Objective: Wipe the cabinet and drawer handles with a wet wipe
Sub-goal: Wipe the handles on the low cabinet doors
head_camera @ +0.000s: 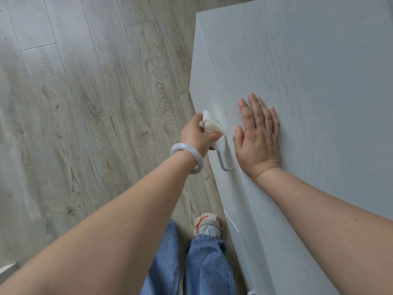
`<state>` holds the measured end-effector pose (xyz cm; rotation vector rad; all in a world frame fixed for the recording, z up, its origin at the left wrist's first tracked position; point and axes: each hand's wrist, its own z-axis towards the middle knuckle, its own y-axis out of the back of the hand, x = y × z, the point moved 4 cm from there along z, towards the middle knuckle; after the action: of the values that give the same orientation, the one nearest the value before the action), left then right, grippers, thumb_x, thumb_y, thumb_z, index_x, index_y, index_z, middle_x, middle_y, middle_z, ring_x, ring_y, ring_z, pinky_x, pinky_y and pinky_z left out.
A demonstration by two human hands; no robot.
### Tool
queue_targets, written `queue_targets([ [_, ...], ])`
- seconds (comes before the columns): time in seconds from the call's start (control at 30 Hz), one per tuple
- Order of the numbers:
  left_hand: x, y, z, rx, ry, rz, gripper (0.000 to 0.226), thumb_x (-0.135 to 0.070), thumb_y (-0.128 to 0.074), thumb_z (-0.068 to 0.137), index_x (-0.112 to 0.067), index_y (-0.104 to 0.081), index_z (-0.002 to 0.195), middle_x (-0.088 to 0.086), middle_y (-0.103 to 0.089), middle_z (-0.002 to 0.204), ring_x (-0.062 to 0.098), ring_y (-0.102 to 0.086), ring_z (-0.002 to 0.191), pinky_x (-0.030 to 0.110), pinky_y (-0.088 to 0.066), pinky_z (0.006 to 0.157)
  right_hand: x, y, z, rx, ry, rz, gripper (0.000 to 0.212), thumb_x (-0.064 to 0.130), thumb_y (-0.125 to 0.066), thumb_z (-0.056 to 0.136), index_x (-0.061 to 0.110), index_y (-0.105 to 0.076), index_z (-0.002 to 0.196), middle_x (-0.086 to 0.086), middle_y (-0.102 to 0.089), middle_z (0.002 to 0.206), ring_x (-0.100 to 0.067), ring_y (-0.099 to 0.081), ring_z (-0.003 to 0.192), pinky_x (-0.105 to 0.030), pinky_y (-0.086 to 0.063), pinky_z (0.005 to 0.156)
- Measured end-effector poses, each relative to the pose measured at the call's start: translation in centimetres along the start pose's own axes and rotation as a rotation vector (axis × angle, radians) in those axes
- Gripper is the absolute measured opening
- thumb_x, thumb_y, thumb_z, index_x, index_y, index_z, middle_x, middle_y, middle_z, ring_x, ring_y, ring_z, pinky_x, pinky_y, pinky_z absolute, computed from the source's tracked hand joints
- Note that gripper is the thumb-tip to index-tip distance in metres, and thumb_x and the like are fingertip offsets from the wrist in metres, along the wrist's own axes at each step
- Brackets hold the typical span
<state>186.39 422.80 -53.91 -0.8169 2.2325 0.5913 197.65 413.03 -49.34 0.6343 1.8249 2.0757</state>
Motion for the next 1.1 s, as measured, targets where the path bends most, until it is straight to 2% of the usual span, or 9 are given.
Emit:
queue_targets([
  [0.1,-1.0,0.3,0.7,0.064,-0.071,0.138,0.034,-0.017,-0.076,0.077,-0.010,-0.060,0.105,0.015,-0.064,0.100,0.030,-0.067,0.086,0.041,-0.060,0.069,0.0,0.1,0.0,0.008,-0.003,0.001,0.058,0.026,-0.037,0.091,0.014,-0.033,0.148,-0.008,-0.027,0.157,-0.022,-0.024,0.145,-0.047,-0.016,0.118],
  [0.2,-0.7,0.6,0.7,0.207,0.055,-0.026,0.021,-0.006,-0.073,0.080,-0.001,-0.068,0.100,0.023,-0.069,0.103,0.032,-0.069,0.094,0.041,-0.058,0.083,-0.1,0.1,0.1,0.015,-0.009,-0.001,0.058,0.026,-0.036,0.092,0.014,-0.032,0.149,-0.007,-0.026,0.157,-0.022,-0.023,0.145,-0.046,-0.015,0.119],
  [0.33,-1.2,1.6,0.7,0.455,0.243,-0.237,0.034,0.016,-0.048,0.084,0.014,-0.060,0.115,0.027,-0.061,0.122,0.034,-0.061,0.112,0.033,-0.054,0.093,-0.1,0.1,0.0,0.021,-0.006,-0.005,0.058,0.027,-0.035,0.092,0.014,-0.032,0.149,-0.008,-0.026,0.157,-0.022,-0.022,0.145,-0.046,-0.015,0.119],
  [0.4,-1.7,1.9,0.5,0.531,0.281,-0.323,0.032,-0.001,-0.050,0.092,0.013,-0.057,0.121,0.024,-0.060,0.125,0.031,-0.060,0.114,0.033,-0.054,0.093,-0.1,0.1,0.0,0.025,-0.005,-0.001,0.058,0.027,-0.035,0.092,0.014,-0.032,0.149,-0.008,-0.026,0.157,-0.022,-0.022,0.145,-0.047,-0.015,0.119],
  [0.5,-1.7,1.8,0.7,0.399,0.319,-0.359,0.044,-0.028,-0.056,0.095,0.009,-0.060,0.118,0.018,-0.066,0.118,0.029,-0.065,0.108,0.034,-0.057,0.087,0.0,0.1,0.1,0.025,-0.004,0.004,0.058,0.027,-0.035,0.092,0.014,-0.032,0.149,-0.008,-0.026,0.157,-0.022,-0.022,0.145,-0.046,-0.015,0.119],
  [0.7,-0.7,0.1,1.1,0.089,0.136,-0.060,0.010,-0.018,-0.075,0.080,-0.009,-0.075,0.085,0.011,-0.075,0.090,0.027,-0.071,0.089,0.039,-0.058,0.085,0.0,0.1,0.1,0.013,-0.001,0.003,0.058,0.027,-0.035,0.092,0.014,-0.033,0.148,-0.008,-0.027,0.157,-0.022,-0.024,0.145,-0.048,-0.017,0.118],
  [0.83,-1.4,-0.3,-0.5,-0.046,-0.023,0.182,0.009,-0.020,-0.070,0.085,-0.016,-0.077,0.088,-0.003,-0.073,0.082,0.011,-0.067,0.078,0.018,-0.050,0.070,0.0,0.2,0.2,0.015,-0.002,0.003,0.058,0.027,-0.035,0.092,0.013,-0.033,0.148,-0.008,-0.027,0.157,-0.023,-0.025,0.144,-0.047,-0.016,0.118],
  [0.97,0.3,-1.2,-2.2,-0.183,0.109,-0.103,0.010,-0.017,-0.068,0.087,-0.015,-0.076,0.093,-0.005,-0.072,0.083,0.004,-0.064,0.074,0.010,-0.044,0.066,0.0,0.2,0.2,0.013,-0.002,0.000,0.059,0.027,-0.035,0.091,0.013,-0.033,0.148,-0.008,-0.027,0.157,-0.023,-0.025,0.144,-0.047,-0.017,0.118],
  [1.1,1.7,-2.1,-3.3,-0.269,0.255,-0.329,0.006,-0.014,-0.070,0.085,-0.016,-0.075,0.081,-0.004,-0.071,0.075,0.012,-0.066,0.073,0.019,-0.048,0.070,0.1,0.2,0.2,0.000,0.000,0.002,0.059,0.025,-0.037,0.090,0.013,-0.035,0.147,-0.009,-0.028,0.156,-0.023,-0.026,0.144,-0.048,-0.018,0.117],
])
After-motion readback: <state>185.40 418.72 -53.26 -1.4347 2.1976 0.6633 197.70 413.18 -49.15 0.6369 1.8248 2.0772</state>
